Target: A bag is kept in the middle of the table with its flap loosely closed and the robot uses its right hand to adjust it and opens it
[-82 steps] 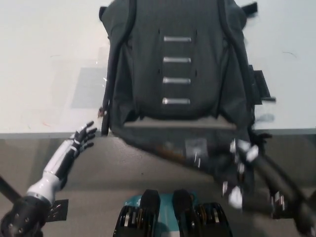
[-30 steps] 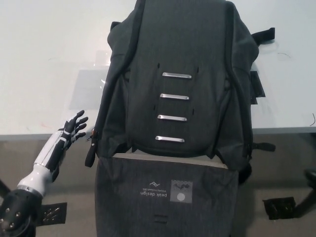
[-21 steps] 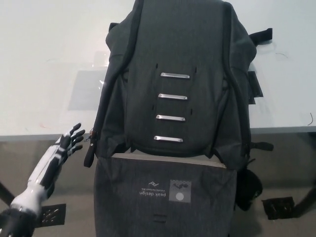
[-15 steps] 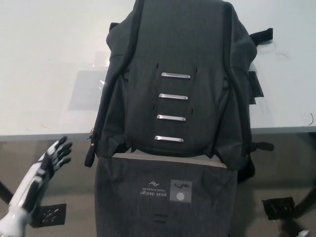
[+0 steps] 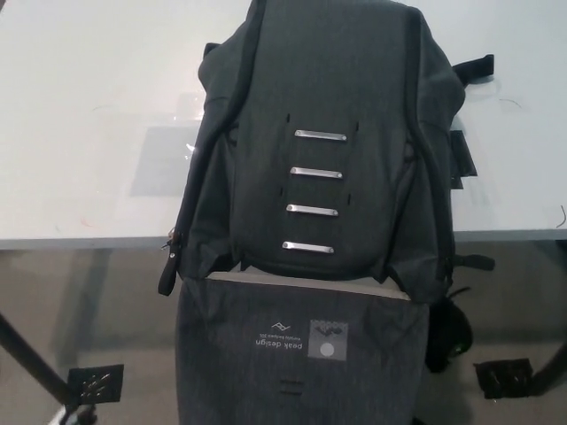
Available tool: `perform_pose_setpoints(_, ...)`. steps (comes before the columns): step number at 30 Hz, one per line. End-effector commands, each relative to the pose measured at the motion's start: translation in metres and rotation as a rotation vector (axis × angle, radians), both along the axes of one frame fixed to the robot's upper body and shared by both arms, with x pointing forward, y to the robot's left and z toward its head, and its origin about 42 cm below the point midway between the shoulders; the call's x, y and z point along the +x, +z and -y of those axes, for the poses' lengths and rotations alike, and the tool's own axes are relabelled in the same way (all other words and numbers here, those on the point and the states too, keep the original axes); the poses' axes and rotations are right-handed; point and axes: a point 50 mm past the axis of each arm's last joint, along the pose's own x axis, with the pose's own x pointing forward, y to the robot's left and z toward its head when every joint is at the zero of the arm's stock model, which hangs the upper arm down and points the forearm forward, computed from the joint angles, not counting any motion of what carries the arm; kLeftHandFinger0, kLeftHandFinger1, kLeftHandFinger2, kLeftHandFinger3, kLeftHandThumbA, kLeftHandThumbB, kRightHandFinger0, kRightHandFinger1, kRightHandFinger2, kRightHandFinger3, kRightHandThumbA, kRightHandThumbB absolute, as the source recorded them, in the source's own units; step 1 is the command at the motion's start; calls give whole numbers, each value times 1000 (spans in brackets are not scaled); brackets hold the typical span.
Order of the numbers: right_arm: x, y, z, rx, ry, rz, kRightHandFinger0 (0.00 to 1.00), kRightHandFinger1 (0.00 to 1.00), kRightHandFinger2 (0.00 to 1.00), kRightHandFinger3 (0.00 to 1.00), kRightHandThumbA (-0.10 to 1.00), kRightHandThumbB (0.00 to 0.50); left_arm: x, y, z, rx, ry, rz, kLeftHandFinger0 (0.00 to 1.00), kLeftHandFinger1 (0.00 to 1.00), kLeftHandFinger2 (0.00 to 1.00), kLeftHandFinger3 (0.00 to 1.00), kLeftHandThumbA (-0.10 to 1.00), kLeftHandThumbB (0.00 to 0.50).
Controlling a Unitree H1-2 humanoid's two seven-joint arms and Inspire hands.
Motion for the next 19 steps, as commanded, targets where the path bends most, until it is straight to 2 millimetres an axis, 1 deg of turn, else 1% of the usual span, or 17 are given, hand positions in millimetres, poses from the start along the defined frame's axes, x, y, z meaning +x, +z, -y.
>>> perform_pose_setpoints(1,7,8,-1,10,-9,97,1000,1000,1000,1000,1000,282,-4,-23,3,62,-50,29,1000,1000,1000,1000,1000,310)
perform_pose_setpoints(2,8,9,1,7,-7,99,1000,1000,1000,1000,1000,291,-5,-35,4,52,-45,-4,1000,1000,1000,1000,1000,288)
perform_pose_setpoints(3,10,9,0,20,-13,101,1000,1000,1000,1000,1000,291,-3,-40,4,30,-47,-25,1000,1000,1000,1000,1000,285)
perform_pose_setpoints(4,11,11,2,30,-20,99,1000,1000,1000,1000,1000,291,0,-47,9,-14,-28,-71,1000,1000,1000,1000,1000,294)
perform_pose_setpoints(6,13,11,4,30,-24,103,1000,1000,1000,1000,1000,292,5,-51,14,-30,-24,-80,1000,1000,1000,1000,1000,294)
perform_pose_setpoints(7,16,13,7,33,-27,102,1000,1000,1000,1000,1000,304,13,-54,20,-56,-23,-85,1000,1000,1000,1000,1000,301)
perform_pose_setpoints(8,17,13,8,36,-28,101,1000,1000,1000,1000,1000,307,17,-57,22,-62,-18,-89,1000,1000,1000,1000,1000,300)
perform_pose_setpoints(9,19,11,8,34,-29,99,1000,1000,1000,1000,1000,314,19,-57,25,-57,-11,-102,1000,1000,1000,1000,1000,276)
perform_pose_setpoints(10,19,11,8,26,-28,99,1000,1000,1000,1000,1000,314,21,-56,27,-58,-10,-106,1000,1000,1000,1000,1000,271)
perform_pose_setpoints(11,20,10,8,35,-29,95,1000,1000,1000,1000,1000,304,23,-55,30,-54,-9,-106,1000,1000,1000,1000,1000,260)
perform_pose_setpoints(12,20,9,8,37,-32,87,1000,1000,1000,1000,1000,310,26,-55,32,-58,-2,-102,1000,1000,1000,1000,1000,258)
perform_pose_setpoints(15,20,6,8,51,-38,71,1000,1000,1000,1000,1000,304,29,-53,35,-53,4,-107,1000,1000,1000,1000,1000,256)
perform_pose_setpoints(17,22,5,6,63,-39,71,1000,1000,1000,1000,1000,316,31,-54,32,-48,6,-109,1000,1000,1000,1000,1000,259)
perform_pose_setpoints(19,22,6,5,60,-38,71,1000,1000,1000,1000,1000,323,31,-54,31,-42,10,-109,1000,1000,1000,1000,1000,249)
